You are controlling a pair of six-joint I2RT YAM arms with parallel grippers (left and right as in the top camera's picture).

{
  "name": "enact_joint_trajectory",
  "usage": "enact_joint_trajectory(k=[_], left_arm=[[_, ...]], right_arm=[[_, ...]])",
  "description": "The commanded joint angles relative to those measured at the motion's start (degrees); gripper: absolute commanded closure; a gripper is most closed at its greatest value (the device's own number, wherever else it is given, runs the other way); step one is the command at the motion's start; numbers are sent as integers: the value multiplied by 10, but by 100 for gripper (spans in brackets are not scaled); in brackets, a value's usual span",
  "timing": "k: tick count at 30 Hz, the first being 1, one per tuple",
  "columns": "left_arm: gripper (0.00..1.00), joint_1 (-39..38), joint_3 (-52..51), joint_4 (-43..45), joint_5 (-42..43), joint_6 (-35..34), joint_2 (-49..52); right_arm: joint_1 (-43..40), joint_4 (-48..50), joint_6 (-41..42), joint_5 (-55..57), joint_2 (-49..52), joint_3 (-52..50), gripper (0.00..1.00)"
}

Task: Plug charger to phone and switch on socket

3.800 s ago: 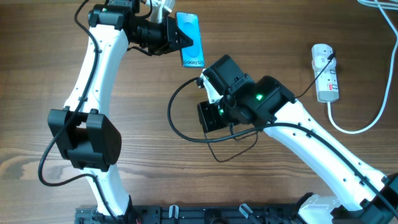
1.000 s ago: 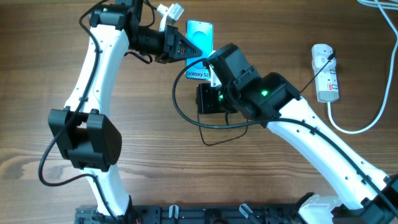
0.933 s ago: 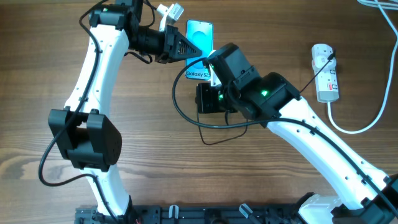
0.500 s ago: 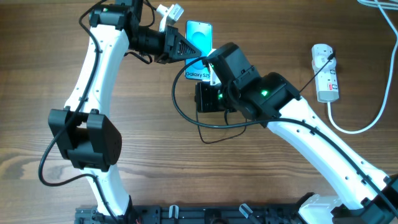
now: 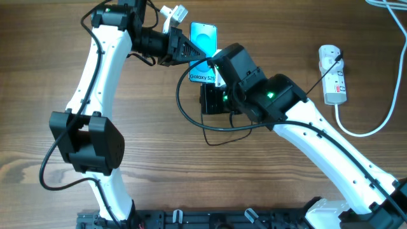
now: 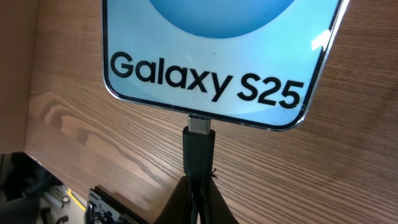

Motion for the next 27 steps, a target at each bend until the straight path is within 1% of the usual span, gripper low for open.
enact_joint_trajectory(k=[1,7,11,14,27], left_arm=[[96,-3,7,-2,21,13,-9],[96,-3,7,-4,21,13,-9],[96,-3,7,-4,37,14,-9],[96,-3,7,-5,37,29,-9],[96,-3,7,-4,29,28,-9]], right_arm=[[0,1,5,9,-10,3,96],[0,1,5,5,-10,3,96],[0,2,19,-3,-10,3,96],[0,0,17,-3,-10,3,96],[0,1,19,-6,-10,3,96]])
